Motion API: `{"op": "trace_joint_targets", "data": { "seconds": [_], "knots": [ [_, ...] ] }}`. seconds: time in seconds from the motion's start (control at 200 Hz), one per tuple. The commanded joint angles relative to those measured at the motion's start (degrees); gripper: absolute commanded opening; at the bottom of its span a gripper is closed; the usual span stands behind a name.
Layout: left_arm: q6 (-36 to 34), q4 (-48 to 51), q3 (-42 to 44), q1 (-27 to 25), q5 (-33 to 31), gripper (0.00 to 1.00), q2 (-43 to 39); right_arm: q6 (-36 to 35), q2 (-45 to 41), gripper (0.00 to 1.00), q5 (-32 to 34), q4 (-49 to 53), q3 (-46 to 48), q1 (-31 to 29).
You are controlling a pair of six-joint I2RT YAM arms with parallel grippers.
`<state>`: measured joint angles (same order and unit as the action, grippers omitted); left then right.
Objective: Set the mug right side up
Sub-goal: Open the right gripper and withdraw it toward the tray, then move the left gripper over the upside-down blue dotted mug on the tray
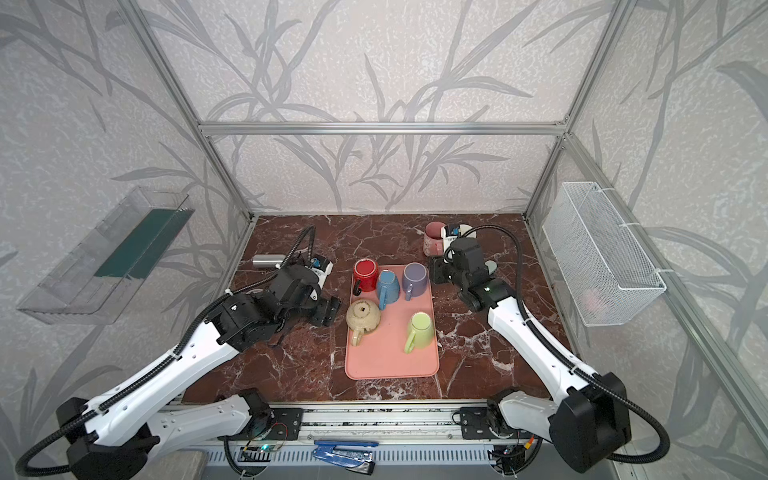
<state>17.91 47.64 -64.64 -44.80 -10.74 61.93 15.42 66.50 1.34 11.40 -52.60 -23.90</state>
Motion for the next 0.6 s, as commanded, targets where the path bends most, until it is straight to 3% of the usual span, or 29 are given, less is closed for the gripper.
{"op": "trace_joint_targets", "data": {
  "seconds": [0.0,0.16,0.455,0.595],
  "knots": [
    [1.57,2.0,-2.56,-1.48,-2.07,0.76,3.06,3.46,-4.66,0.6,-3.2,-3.16,4.91,-1.81],
    [2.91,0.16,-4.88,-2.94,-2.44,0.69,9.49,4.59,-8.86,0.61,-0.91,-2.34,10.3,-7.07],
    [4.16,-3.12,-10.86,-4.27,-0.96,0.56,20.98,11.68,-11.42,0.61,0.11,-5.2,19.09,-7.1],
    [5.05,-4.43,-12.78,-4.95,-0.6,0.56,25.72,13.58,-11.22,0.61,1.14,-7.08,20.85,-7.11]
  ]
}}
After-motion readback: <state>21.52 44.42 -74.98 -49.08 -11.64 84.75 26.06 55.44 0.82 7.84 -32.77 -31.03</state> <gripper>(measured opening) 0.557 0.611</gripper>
